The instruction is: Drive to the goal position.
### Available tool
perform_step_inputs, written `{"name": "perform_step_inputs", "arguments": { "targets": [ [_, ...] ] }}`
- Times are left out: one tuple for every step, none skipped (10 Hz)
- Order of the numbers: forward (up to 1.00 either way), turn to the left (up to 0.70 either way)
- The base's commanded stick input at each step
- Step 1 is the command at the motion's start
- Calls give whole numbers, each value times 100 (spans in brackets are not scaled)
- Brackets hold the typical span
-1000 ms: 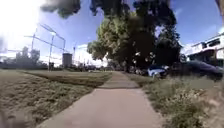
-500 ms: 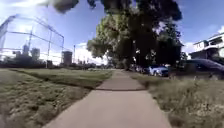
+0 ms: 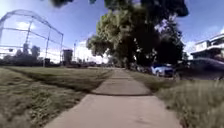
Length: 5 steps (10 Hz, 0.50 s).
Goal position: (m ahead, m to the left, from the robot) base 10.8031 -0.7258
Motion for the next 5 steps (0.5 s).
{"name": "perform_step_inputs", "arguments": {
  "targets": [
    [100,-2],
    [100,-9],
    [100,-20],
    [100,-28],
    [100,-28]
  ]
}}
